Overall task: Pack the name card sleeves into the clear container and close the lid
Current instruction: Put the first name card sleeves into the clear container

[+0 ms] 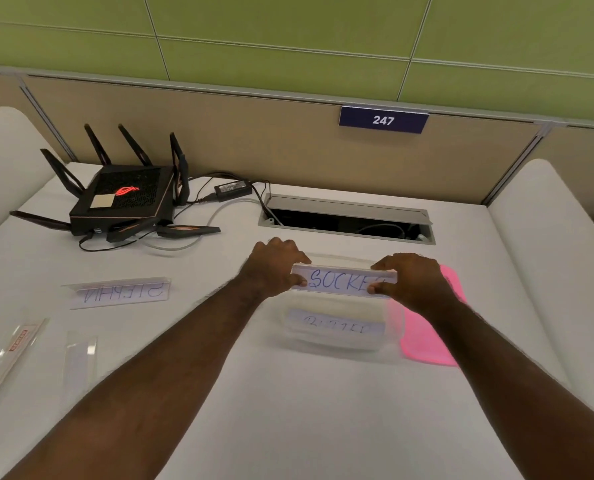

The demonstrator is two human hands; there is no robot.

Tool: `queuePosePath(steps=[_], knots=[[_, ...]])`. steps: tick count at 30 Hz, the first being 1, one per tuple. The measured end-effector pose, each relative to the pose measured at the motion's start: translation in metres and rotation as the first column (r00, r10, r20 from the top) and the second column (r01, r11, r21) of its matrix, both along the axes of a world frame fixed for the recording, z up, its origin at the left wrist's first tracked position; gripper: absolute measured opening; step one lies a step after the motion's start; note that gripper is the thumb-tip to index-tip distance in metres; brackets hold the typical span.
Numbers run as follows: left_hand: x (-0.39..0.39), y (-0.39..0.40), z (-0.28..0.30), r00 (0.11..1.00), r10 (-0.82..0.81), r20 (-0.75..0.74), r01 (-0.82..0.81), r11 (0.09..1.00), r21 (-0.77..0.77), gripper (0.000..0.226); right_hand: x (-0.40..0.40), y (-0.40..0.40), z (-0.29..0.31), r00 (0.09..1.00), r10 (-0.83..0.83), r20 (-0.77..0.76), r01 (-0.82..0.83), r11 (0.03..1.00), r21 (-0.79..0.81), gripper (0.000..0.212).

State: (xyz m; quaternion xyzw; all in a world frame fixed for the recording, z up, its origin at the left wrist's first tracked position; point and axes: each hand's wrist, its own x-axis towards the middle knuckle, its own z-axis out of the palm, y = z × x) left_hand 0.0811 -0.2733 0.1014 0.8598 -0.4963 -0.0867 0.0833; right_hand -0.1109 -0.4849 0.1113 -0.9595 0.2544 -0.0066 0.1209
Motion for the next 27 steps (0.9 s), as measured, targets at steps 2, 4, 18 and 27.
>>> queuePosePath(steps=[2, 4, 18, 27], knots=[[-0.005, -0.008, -0.004, 0.991, -0.026, 0.132, 0.020, 0.999, 0.048, 0.049, 0.001, 0.003, -0.008, 1.000, -0.001, -0.022, -0.001, 0.995, -0.104, 0.053], [-0.009, -0.015, -0.010, 0.974, -0.043, 0.223, 0.023, 0.995, 0.093, 0.048, 0.003, 0.006, -0.016, 0.998, 0.007, -0.065, -0.020, 0.978, -0.206, 0.052], [-0.033, -0.042, -0.044, 0.920, -0.128, 0.371, -0.016, 0.932, 0.363, 0.024, 0.020, 0.022, -0.044, 0.942, 0.060, -0.331, -0.193, 0.902, -0.386, 0.027], [-0.035, -0.049, -0.051, 0.922, -0.134, 0.363, -0.030, 0.910, 0.413, 0.019, 0.025, 0.025, -0.055, 0.914, 0.042, -0.403, -0.213, 0.897, -0.388, 0.019]])
